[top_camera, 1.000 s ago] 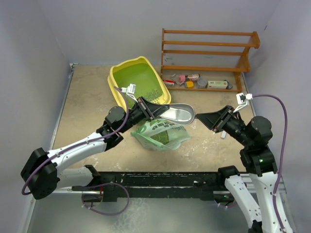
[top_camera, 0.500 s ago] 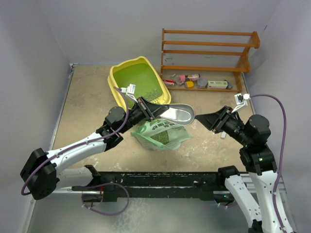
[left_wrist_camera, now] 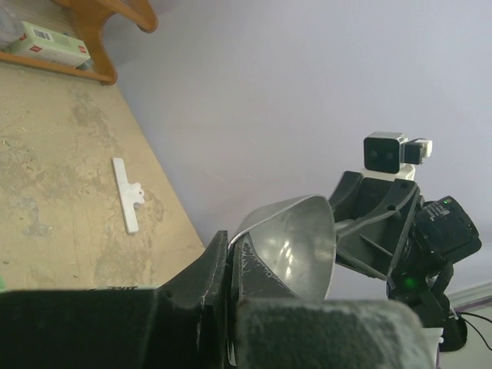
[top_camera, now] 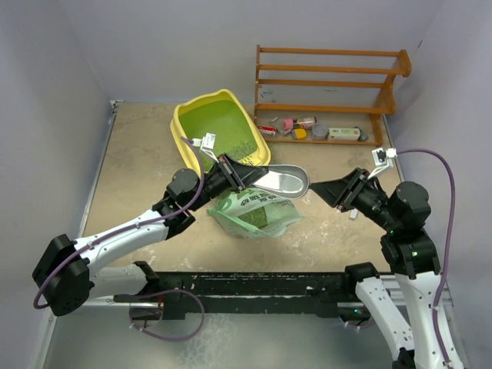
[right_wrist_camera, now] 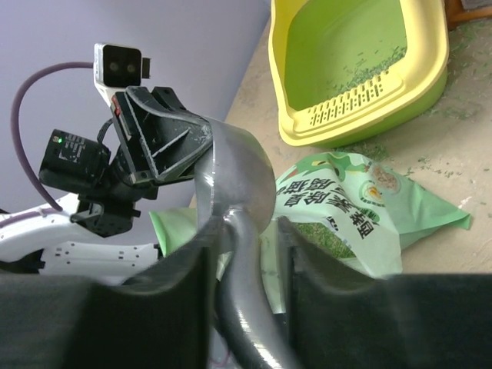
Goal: Fill the litter box with clean litter
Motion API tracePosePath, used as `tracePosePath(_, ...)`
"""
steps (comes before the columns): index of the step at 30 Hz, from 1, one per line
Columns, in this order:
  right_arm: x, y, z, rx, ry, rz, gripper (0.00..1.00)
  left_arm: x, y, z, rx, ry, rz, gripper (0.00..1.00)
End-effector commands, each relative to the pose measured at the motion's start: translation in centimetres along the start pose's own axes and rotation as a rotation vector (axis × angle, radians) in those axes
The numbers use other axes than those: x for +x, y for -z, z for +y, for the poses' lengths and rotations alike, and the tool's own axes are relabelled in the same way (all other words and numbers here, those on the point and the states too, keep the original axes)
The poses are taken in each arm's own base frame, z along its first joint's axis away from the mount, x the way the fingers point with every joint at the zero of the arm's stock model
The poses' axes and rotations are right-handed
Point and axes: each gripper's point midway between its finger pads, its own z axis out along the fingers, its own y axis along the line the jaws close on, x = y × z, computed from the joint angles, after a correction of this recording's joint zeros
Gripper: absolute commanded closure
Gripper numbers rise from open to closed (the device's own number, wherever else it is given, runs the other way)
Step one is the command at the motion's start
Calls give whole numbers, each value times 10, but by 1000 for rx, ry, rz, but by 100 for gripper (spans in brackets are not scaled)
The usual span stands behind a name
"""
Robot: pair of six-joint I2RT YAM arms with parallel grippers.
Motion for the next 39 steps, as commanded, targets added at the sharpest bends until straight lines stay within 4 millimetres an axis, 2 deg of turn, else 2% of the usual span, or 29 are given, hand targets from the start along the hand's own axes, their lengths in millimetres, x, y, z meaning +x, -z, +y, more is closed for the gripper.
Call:
tracePosePath(1,-9,4,19,-72,63,-20,54,-14,-4,-30,82,-40,-39,100)
tracePosePath(5,-11,5,21,-77,69,-34,46,-15,-2,-29,76,-35,-46,100)
tracePosePath(7,-11,5,21,-79,68,-32,46,-15,-2,-28,75,-30,-48,100)
tracePosePath(8,-11,5,21,-79,66,-28,50,-15,-1,-28,76,-29,-48,100)
tracePosePath(9,-11,5,21,-80,64,-27,62,-15,-1,-28,74,-28,-50,100)
tracePosePath(11,-10,4,20,-76,61,-21,92,-15,0,-26,68,-23,-54,100)
tracePosePath(12,-10,4,20,-74,61,-21,100,-16,0,-25,63,-20,-60,100)
tracePosePath(17,-14,10,23,-65,73,-44,100,-11,-1,-17,54,-3,-45,100)
tracePosePath(18,-14,10,24,-63,73,-42,100,-8,-3,-18,67,-5,-33,94)
tracePosePath(20,-13,10,22,-48,72,-27,100,-6,-5,-20,79,-14,-17,68)
tracePosePath(24,-13,12,18,-13,83,-16,100,-8,-5,-25,57,-108,11,53)
tracePosePath(27,-16,19,18,25,107,-19,100,-19,5,-31,17,-249,6,49)
tracePosePath(30,-19,29,18,69,146,-26,100,-39,23,-34,-80,-438,-3,43)
tracePosePath(33,-19,42,21,113,194,2,100,-62,51,-47,-119,-645,-35,41)
tracePosePath(36,-8,51,21,147,222,116,100,-57,78,-61,-66,-831,40,38)
tracePosePath(39,11,61,23,138,231,267,100,-36,99,-47,-72,-917,205,38)
